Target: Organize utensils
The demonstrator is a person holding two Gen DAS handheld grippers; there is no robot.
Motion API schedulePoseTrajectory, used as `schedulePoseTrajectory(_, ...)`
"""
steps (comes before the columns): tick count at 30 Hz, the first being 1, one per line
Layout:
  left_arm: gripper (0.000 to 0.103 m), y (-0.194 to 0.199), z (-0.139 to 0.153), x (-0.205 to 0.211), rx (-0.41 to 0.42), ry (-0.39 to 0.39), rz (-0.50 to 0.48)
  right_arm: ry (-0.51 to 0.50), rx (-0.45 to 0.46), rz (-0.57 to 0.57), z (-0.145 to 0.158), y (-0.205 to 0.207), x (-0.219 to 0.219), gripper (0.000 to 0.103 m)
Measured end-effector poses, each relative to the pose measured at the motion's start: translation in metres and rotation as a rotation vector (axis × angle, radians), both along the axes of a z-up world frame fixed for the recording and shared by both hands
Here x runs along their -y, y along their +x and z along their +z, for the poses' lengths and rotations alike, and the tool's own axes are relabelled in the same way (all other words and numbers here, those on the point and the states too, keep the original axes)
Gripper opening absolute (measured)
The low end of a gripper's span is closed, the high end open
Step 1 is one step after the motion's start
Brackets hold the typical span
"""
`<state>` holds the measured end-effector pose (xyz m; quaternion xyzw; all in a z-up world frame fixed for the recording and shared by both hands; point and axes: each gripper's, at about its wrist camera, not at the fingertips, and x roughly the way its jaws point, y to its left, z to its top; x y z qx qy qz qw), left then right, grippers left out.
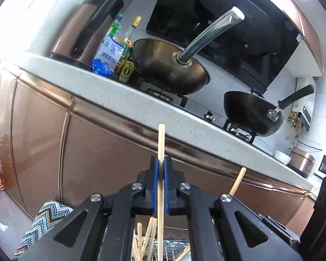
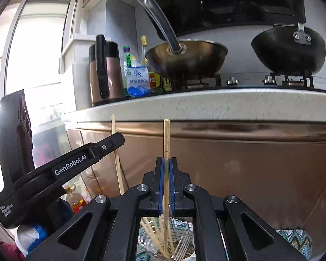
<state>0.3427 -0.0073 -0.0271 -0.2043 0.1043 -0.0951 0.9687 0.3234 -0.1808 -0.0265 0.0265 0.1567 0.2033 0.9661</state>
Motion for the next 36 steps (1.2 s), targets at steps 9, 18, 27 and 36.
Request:
schedulePoseTrajectory(9,0.008,0.006,-0.026,0.0,-0.015,0.022,0.026,-0.019,-0.005,-0.03,-0.016,0.002,0.004,0.014)
schedulePoseTrajectory(18,0.022,-0.028,0.003,-0.013,0.019,0.051,0.027,-0.011,0.029,-0.087,0.011,-0.03,0.013,0.022)
schedulePoseTrajectory(27,0.049,-0.095,0.044,-0.035,0.021,0.14,0.065,-0.022,0.065,-0.167,0.051,-0.101,0.023,0.037)
schedulePoseTrajectory(36,0.064,-0.171,0.054,-0.043,-0.023,0.289,0.087,-0.029,0.039,-0.257,0.065,-0.183,0.038,0.062)
